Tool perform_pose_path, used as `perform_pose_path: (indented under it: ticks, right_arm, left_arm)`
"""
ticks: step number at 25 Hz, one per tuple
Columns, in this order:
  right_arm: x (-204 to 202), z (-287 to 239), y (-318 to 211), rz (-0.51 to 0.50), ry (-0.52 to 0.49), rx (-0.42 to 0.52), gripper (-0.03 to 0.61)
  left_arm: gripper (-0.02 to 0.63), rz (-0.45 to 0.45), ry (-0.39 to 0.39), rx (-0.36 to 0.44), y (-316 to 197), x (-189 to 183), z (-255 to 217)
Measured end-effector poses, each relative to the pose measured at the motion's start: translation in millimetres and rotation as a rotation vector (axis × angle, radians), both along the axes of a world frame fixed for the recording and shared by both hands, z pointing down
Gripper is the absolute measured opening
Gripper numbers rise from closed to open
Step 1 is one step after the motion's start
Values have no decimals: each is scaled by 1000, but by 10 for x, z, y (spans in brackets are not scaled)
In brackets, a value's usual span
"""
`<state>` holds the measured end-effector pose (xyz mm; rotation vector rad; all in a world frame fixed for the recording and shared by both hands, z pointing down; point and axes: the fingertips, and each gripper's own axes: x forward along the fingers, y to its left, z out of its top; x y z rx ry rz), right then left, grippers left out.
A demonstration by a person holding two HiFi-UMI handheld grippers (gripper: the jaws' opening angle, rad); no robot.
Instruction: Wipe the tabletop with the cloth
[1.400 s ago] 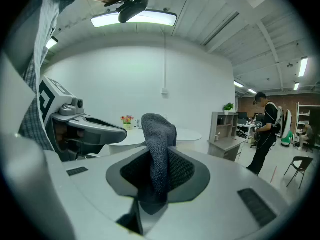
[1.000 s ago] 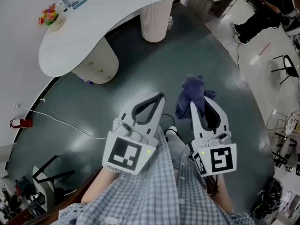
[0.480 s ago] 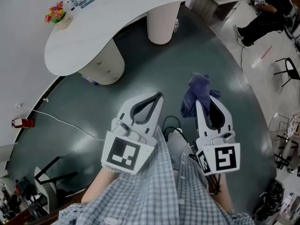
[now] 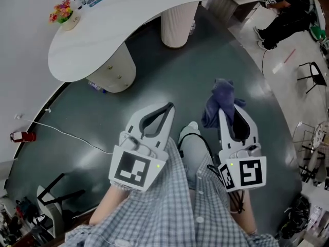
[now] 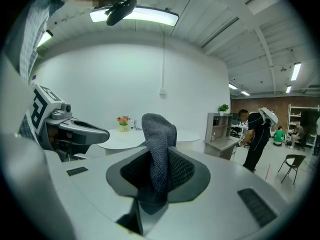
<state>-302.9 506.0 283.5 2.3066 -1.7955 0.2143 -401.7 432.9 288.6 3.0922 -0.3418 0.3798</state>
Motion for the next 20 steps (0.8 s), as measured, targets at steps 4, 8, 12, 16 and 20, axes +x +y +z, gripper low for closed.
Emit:
perform_pose_path:
  ticks: [4, 8, 12, 16, 20]
  right_arm:
    - [56, 26, 12, 5, 12, -7, 83]
    - [110, 54, -28, -2, 11, -6, 83]
    - [223, 107, -132, -13, 21, -6, 83]
    - [434, 111, -252, -14, 18, -1, 83]
    - [675, 130, -394, -17, 11, 0, 83]
  left_arm:
    - [5, 6, -2, 8, 10, 26, 32]
    - [5, 8, -10, 24, -16, 69, 31]
    - [5, -11, -14, 38, -137, 176, 46]
    - [5, -9, -19, 41, -224, 384, 34]
    - [5, -5, -25, 43, -332, 630, 52]
